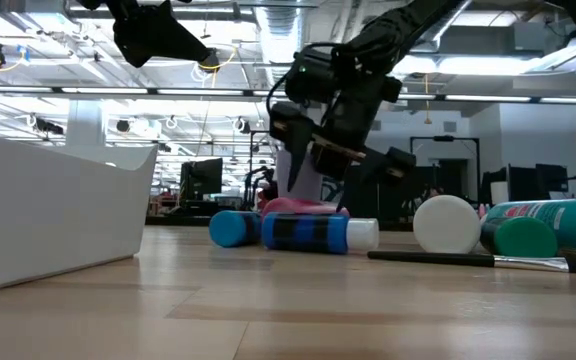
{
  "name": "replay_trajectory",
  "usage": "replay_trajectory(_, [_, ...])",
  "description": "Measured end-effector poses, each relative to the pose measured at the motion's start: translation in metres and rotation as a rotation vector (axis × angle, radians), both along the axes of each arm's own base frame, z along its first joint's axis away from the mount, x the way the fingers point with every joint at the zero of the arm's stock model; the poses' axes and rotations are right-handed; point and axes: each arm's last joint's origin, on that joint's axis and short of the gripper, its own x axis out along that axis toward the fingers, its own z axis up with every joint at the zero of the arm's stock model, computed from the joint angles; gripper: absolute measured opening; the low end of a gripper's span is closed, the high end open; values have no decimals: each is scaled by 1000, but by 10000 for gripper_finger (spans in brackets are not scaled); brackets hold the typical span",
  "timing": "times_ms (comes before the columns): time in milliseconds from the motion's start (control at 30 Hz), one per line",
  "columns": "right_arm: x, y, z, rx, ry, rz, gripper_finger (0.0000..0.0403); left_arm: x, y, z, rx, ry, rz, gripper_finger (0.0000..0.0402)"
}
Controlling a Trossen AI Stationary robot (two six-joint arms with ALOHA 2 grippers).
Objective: Pick & Place Paint Supplies
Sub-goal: Put the red paint bottle into the white bin
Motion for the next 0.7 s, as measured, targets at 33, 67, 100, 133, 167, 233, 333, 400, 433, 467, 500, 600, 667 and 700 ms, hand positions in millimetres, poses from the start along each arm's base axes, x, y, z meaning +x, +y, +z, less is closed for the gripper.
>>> replay_trajectory(33, [-1,-2,0,-1,3,-4,274,0,0,0,2,-2,-1,292])
replay_trajectory(67, [-1,-5,-1,-5,2,-9,274,0,0,0,2,-3,-2,292])
replay_trajectory(100, [-2,-8,-1,-10,-1,-16,274,0,0,0,2,-3,-2,292])
replay_trajectory(133, [-2,-11,-1,-15,-4,-21,274,0,0,0,2,-3,-2,292])
replay_trajectory(167, [-2,-13,-1,-15,-3,-24,274,0,0,0,2,-4,-2,292])
replay_trajectory(233, [-5,-16,-1,-12,17,-34,274,0,0,0,1,-5,-2,292])
replay_trajectory(333, [-7,-16,-2,-9,39,-35,274,0,0,1,-1,-9,-2,292])
replay_trajectory(400, [-8,-17,-3,-23,50,-35,274,0,0,1,-1,-9,-2,292])
replay_trajectory(433, [-8,-18,-3,-28,48,-35,274,0,0,1,-2,-10,-2,292])
replay_trajectory(467, [-8,-18,-3,-30,47,-33,274,0,0,1,-2,-10,-2,292])
replay_trajectory(500, [-9,-19,-3,-34,53,-31,274,0,0,1,-2,-10,-2,292])
replay_trajectory(600, [-14,-18,-4,-26,100,-21,274,1,0,1,-2,-10,-2,292])
replay_trajectory(667, [-18,-15,-4,-21,136,4,274,1,0,1,-2,-10,-2,292])
replay_trajectory(700, [-20,-14,-5,-19,154,17,274,1,0,1,-2,-10,-2,292])
